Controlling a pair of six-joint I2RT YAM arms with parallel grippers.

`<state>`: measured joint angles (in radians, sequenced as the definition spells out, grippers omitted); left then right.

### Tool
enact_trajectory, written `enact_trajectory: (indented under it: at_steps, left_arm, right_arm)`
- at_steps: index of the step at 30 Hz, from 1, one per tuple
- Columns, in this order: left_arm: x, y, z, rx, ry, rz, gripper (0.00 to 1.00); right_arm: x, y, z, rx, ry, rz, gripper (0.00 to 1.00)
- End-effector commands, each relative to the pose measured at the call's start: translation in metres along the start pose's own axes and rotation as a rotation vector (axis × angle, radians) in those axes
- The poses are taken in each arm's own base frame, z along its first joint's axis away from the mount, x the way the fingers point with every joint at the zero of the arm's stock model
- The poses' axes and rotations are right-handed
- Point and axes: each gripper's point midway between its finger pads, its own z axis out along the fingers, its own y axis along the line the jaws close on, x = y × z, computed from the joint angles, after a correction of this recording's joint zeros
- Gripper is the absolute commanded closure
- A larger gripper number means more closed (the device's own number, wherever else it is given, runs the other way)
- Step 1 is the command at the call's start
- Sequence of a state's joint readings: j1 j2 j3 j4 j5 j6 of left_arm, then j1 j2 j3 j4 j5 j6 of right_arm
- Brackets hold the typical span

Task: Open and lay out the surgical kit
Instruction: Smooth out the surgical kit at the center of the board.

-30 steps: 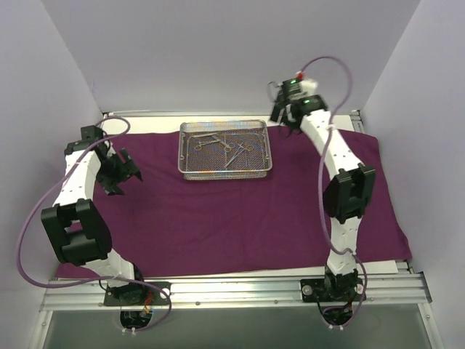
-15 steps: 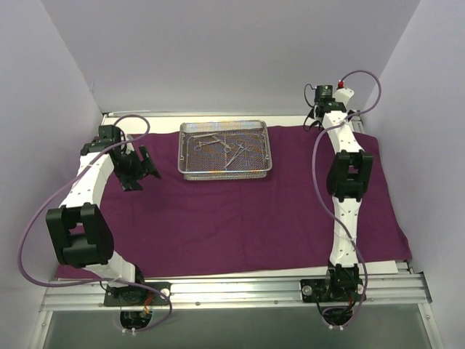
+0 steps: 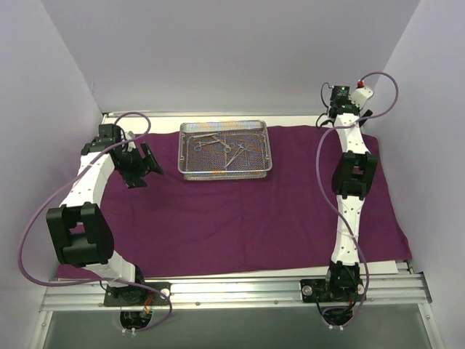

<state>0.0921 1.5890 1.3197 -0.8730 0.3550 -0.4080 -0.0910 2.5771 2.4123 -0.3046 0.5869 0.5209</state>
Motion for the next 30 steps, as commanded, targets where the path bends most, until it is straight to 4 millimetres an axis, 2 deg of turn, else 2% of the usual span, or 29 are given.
enact_trajectory:
  at_steps: [1,9,13,19,22,23,24,30]
  left_arm:
    - [-0.011,-0.014,0.001,0.056,-0.024,0.022,0.16]
    - [-0.020,-0.020,0.003,0.068,-0.025,0.015,0.16]
    - [-0.019,-0.019,0.005,0.065,-0.015,0.006,0.15]
    - [-0.018,-0.019,0.005,0.064,-0.013,-0.003,0.16]
    - [-0.019,-0.020,0.005,0.066,-0.014,-0.006,0.16]
    - [-0.018,-0.020,0.006,0.066,-0.012,-0.005,0.16]
    - [-0.018,-0.020,0.005,0.066,-0.012,-0.007,0.16]
    - [-0.019,-0.027,-0.002,0.070,-0.021,0.005,0.16]
  right_arm:
    - [-0.011,-0.015,0.009,0.065,-0.042,0.006,0.04]
    - [0.019,-0.027,0.027,0.101,0.010,-0.054,0.04]
    - [0.028,-0.031,0.036,0.109,0.028,-0.060,0.06]
    - [0.045,-0.034,0.046,0.105,0.064,-0.087,0.14]
    - [0.051,-0.036,0.045,0.105,0.082,-0.084,0.25]
    - [0.048,-0.032,0.043,0.093,0.078,-0.075,0.35]
    - [0.045,-0.032,0.043,0.088,0.076,-0.073,0.39]
    - [0.016,-0.022,0.028,0.037,0.048,-0.025,0.73]
